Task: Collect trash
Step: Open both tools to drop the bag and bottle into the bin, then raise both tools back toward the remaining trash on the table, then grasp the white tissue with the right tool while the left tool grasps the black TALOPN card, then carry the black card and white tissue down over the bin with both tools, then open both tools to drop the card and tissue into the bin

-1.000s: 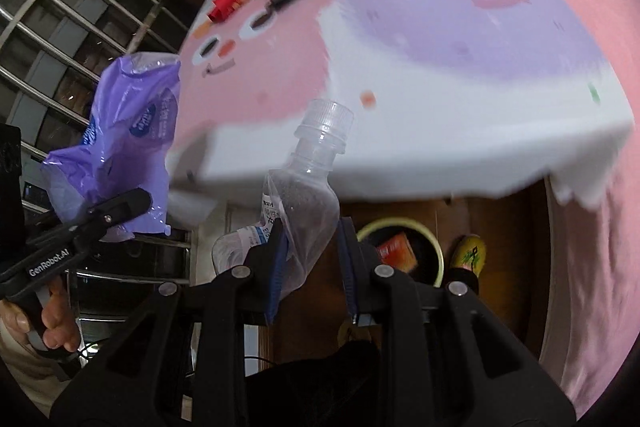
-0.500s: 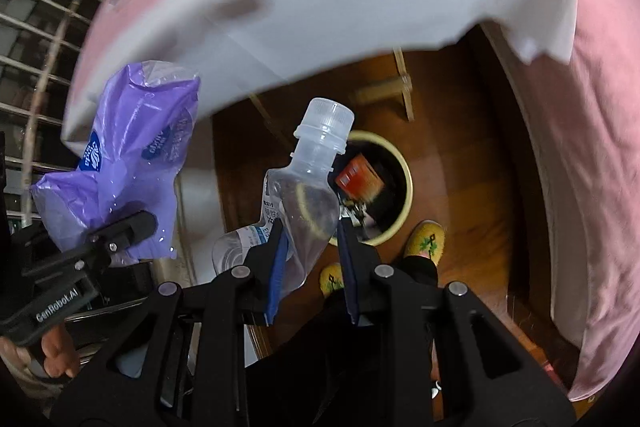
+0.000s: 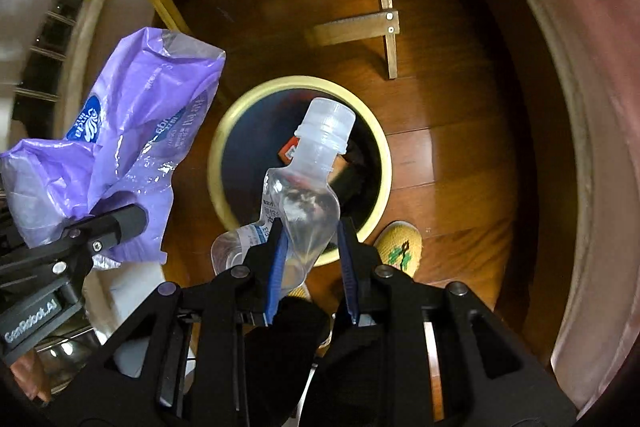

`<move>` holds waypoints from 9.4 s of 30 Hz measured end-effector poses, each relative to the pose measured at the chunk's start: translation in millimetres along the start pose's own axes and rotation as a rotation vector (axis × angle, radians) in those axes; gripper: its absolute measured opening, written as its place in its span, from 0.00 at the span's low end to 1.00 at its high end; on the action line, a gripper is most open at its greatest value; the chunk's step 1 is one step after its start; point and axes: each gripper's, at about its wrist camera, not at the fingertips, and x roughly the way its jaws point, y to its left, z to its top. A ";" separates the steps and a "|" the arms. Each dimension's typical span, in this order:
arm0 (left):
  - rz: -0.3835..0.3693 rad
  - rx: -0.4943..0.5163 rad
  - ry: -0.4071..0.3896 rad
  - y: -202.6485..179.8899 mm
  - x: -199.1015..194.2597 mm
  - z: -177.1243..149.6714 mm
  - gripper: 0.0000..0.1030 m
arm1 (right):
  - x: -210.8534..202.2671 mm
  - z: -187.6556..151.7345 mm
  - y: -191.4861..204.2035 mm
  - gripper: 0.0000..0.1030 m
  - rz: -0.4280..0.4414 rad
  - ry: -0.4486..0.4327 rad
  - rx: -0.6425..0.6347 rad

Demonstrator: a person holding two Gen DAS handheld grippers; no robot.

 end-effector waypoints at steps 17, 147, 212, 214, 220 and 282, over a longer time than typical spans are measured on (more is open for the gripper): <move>0.084 -0.040 -0.032 7.0 3.1 13.4 0.83 | -23.5 33.5 3.7 0.46 0.010 -0.026 -0.016; 0.047 -0.160 -0.360 67.9 -339.6 380.8 0.01 | -344.3 405.5 87.4 0.51 0.371 -0.328 -0.261; 0.063 -0.031 -0.274 21.0 -339.0 465.2 0.58 | -351.7 410.6 34.9 0.51 0.371 -0.374 -0.108; 0.053 -0.028 -0.293 19.7 -348.1 448.0 0.58 | -356.5 399.7 38.4 0.51 0.368 -0.382 -0.107; -0.002 -0.030 -0.360 21.2 -381.4 366.4 0.58 | -373.1 346.5 52.7 0.51 0.359 -0.413 -0.103; 0.038 -0.074 -0.132 -0.3 11.7 28.2 0.86 | 14.7 41.1 -11.5 0.68 0.092 0.006 0.155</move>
